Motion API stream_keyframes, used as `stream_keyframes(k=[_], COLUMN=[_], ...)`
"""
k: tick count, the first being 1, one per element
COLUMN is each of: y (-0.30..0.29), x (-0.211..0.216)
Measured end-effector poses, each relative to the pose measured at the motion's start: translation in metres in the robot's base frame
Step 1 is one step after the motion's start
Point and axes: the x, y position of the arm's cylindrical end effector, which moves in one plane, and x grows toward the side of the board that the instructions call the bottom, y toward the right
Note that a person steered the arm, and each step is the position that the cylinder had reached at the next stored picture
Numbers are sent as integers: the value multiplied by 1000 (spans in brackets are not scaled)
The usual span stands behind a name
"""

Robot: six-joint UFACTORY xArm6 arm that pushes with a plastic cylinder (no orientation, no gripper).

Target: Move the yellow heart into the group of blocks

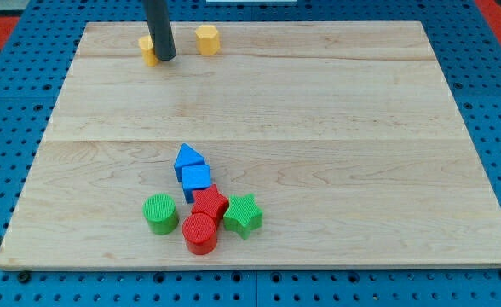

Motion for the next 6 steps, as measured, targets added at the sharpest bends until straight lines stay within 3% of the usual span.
stream_keyframes(k=[1, 2, 3, 4, 5, 6], y=[13, -43, -19, 53, 64, 69], x=[-47, -56, 12, 101, 159, 178])
